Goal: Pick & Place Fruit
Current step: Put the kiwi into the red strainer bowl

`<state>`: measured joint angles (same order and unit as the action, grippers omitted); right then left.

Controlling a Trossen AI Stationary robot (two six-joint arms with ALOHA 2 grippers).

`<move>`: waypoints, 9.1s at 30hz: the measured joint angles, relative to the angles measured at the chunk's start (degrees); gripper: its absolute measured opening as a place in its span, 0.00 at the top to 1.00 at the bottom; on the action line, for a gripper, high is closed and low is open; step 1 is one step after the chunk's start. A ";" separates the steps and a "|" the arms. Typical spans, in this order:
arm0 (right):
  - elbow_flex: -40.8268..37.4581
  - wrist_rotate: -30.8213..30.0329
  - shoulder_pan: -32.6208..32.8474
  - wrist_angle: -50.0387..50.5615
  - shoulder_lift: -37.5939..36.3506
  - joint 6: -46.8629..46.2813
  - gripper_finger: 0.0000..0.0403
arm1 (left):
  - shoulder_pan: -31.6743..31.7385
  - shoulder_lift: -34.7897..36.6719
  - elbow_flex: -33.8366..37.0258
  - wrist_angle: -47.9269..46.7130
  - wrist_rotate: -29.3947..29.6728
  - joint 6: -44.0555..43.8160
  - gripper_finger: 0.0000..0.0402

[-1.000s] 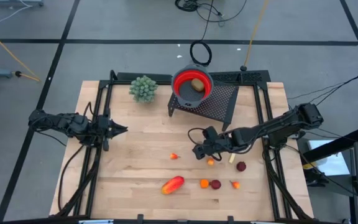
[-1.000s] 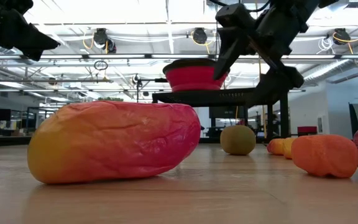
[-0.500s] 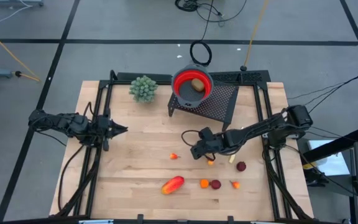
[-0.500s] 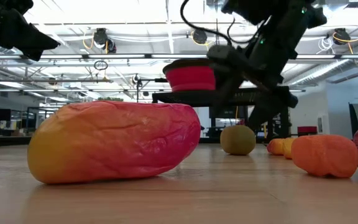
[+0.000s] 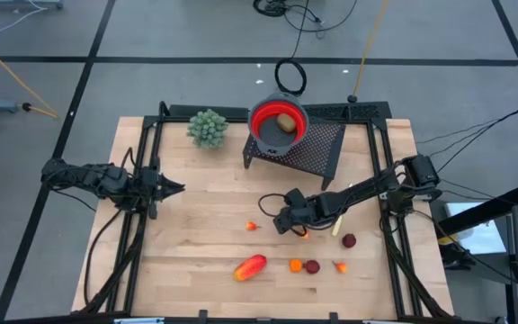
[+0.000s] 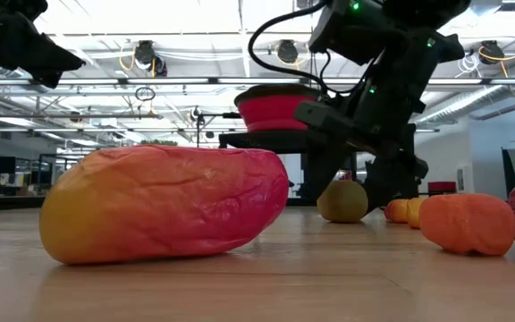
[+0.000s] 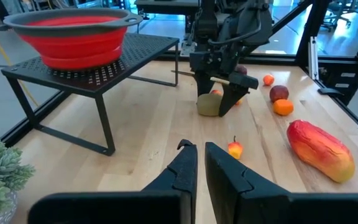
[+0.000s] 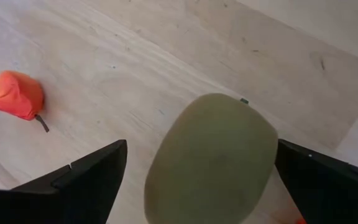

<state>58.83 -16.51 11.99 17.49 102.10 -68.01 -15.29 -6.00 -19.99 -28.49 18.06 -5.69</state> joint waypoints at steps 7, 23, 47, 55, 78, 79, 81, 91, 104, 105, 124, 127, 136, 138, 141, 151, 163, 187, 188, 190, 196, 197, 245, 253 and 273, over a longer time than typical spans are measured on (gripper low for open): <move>0.00 0.00 -0.02 0.37 0.00 -0.22 0.10 | 0.00 0.00 0.00 0.00 0.00 -0.07 0.92; -0.02 3.38 0.43 -6.61 -0.37 -2.45 0.42 | 0.00 0.00 0.00 0.00 0.00 -0.20 0.92; 0.02 10.56 0.09 -46.80 -12.25 27.26 0.42 | 0.00 0.00 0.00 -0.01 0.00 -0.05 0.92; 0.02 12.97 0.10 -61.91 -12.78 36.03 0.42 | 0.00 0.00 0.00 0.04 0.00 -0.44 0.92; 0.00 28.72 0.11 -84.70 -12.72 46.23 0.42 | -0.01 0.01 0.00 0.03 0.00 -0.57 0.92; 0.00 28.72 0.11 -84.75 -12.72 46.23 0.42 | -0.02 0.02 0.00 0.02 0.00 -0.57 0.92; 0.00 28.68 0.11 -84.62 -12.76 46.23 0.42 | -0.01 0.01 0.00 0.03 0.00 -0.57 0.92; 0.00 22.45 0.11 -73.27 -12.76 58.59 0.42 | 0.00 0.02 0.00 0.02 0.00 -0.57 0.92; 0.00 8.89 0.11 -65.33 -12.74 78.31 0.41 | -0.01 0.01 0.00 0.02 0.00 -0.68 0.92; 0.00 7.43 0.11 -64.44 -12.74 79.43 0.41 | -0.02 0.00 0.00 0.02 0.00 -0.68 0.92; 0.00 -28.90 0.07 -60.54 -12.74 99.43 0.43 | -0.02 0.00 0.00 0.02 0.01 -2.34 0.92; 0.00 -36.63 0.07 -60.57 -12.74 103.08 0.42 | -0.02 0.00 0.00 0.02 0.02 -2.34 0.92; 0.00 -52.65 0.06 -61.03 -12.74 109.56 0.42 | -0.01 0.01 0.00 0.03 0.01 -2.58 0.92; 0.00 -52.58 0.07 -61.07 -12.74 109.66 0.42 | -0.02 0.00 0.00 0.02 0.01 -2.60 0.92; 0.00 -52.52 0.07 -61.87 -12.74 109.68 0.41 | -0.02 0.01 0.00 0.03 0.01 -2.60 0.92; 0.00 -52.37 0.09 -70.36 -12.74 101.23 0.42 | 0.00 0.02 0.00 0.02 0.02 -0.90 0.92; 0.00 -52.07 -0.76 -81.26 -12.74 75.41 0.41 | -0.02 0.02 0.00 0.02 0.02 -0.42 0.92; 0.00 -19.17 -12.20 -81.34 -12.74 30.39 0.41 | 0.00 0.02 -0.02 0.04 0.02 -0.57 0.92; 0.00 -17.20 -13.21 -80.84 -12.74 29.11 0.42 | 0.00 0.02 -0.02 0.04 0.02 -0.57 0.92; 0.00 -13.37 -15.33 -79.56 -12.74 26.81 0.42 | 0.00 0.01 -0.02 0.04 0.02 -0.57 0.92; 0.01 1.70 -23.26 -74.91 -12.74 18.45 0.42 | -0.02 0.02 -0.02 0.04 0.02 -0.57 0.92; 0.00 4.21 -24.61 -73.88 -12.74 16.86 0.42 | 0.00 0.00 -0.02 0.04 0.02 -0.57 0.92; 22.12 20.76 -39.79 -8.35 -12.74 63.14 0.42 | 0.00 0.02 -0.02 0.04 0.04 -0.51 0.92; 22.12 20.79 -39.94 -6.91 -12.62 66.45 0.41 | 0.00 0.02 -0.02 0.04 0.04 -0.50 0.92; 22.03 21.03 -41.58 -7.73 -8.31 69.17 0.39 | 0.00 0.02 -0.02 0.02 0.07 -0.27 0.92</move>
<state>80.86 4.51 -29.59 9.76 93.80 1.16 -15.29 -5.98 -20.01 -28.47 18.13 -5.96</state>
